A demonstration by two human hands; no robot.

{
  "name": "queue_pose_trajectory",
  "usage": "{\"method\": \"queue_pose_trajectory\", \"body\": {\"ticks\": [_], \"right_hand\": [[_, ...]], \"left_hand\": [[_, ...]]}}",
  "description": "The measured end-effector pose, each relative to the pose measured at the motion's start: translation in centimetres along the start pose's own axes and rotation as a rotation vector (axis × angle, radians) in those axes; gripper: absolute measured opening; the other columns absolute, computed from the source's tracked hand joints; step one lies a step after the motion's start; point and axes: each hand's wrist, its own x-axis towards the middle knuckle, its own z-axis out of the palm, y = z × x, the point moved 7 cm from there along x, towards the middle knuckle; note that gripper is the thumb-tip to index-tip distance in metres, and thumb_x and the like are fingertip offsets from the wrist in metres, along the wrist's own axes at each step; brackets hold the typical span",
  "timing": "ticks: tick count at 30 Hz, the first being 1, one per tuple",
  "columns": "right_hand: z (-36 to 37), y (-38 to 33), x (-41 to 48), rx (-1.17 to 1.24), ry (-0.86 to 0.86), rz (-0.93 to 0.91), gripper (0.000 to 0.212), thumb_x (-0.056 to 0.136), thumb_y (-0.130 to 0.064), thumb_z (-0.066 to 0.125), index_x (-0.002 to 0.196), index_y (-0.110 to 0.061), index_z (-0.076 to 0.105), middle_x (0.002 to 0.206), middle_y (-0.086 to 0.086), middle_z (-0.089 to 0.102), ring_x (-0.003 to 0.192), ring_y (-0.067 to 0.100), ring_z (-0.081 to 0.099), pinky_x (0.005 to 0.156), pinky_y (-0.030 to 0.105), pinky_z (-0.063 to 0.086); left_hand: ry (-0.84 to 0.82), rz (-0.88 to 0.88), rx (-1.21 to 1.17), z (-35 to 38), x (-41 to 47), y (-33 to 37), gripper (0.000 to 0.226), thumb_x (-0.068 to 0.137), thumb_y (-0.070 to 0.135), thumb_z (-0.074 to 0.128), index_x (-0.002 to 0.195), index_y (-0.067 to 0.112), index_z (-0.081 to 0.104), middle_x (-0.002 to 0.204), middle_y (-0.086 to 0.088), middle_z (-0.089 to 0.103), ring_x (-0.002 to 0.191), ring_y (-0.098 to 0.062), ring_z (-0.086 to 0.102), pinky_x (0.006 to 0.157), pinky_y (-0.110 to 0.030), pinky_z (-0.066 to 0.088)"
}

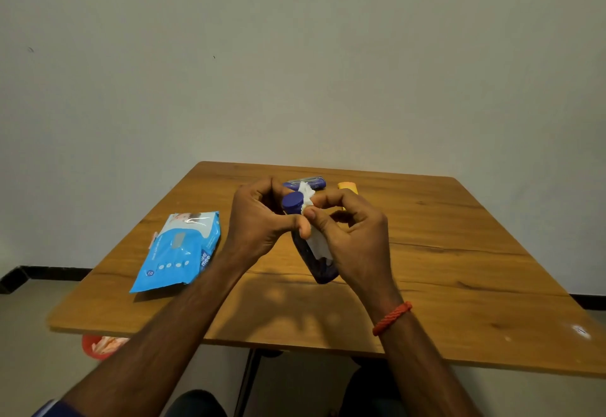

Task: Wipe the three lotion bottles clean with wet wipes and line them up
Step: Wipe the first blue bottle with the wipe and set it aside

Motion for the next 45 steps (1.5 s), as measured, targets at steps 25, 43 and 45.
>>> {"method": "queue_pose_trajectory", "body": {"ticks": [25,43,45], "right_hand": [[-0.7,2.7,0.3,0.278,0.067,0.297,0.011,0.082,-0.021,0.076,0.087,-0.017,0.067,0.085,-0.004,0.072,0.079,0.003,0.069,0.065,0.016,0.055],[0.3,2.3,0.5,0.277,-0.050,0.219,0.010,0.081,-0.016,0.078,0.090,-0.018,0.075,0.094,-0.006,0.073,0.087,0.007,0.068,0.072,0.025,0.058],[0.3,2.3,0.5,0.205,-0.098,0.196,0.011,0.082,-0.018,0.077,0.092,-0.020,0.074,0.096,-0.006,0.073,0.088,0.009,0.067,0.074,0.027,0.059]], "left_hand": [[-0.216,-0.108,0.132,0.2,-0.1,0.0,0.015,0.079,0.020,0.077,0.093,0.018,0.074,0.082,0.003,0.074,0.073,-0.014,0.068,0.066,-0.024,0.056],[-0.262,-0.088,0.042,1.1,-0.4,0.2,0.040,0.098,0.004,0.053,0.134,0.021,0.055,0.132,0.008,0.061,0.124,-0.005,0.056,0.094,-0.022,0.052],[-0.268,-0.107,0.053,1.3,-0.3,0.1,0.041,0.101,0.004,0.047,0.140,0.016,0.052,0.139,0.005,0.058,0.128,-0.006,0.053,0.098,-0.022,0.050]]}}
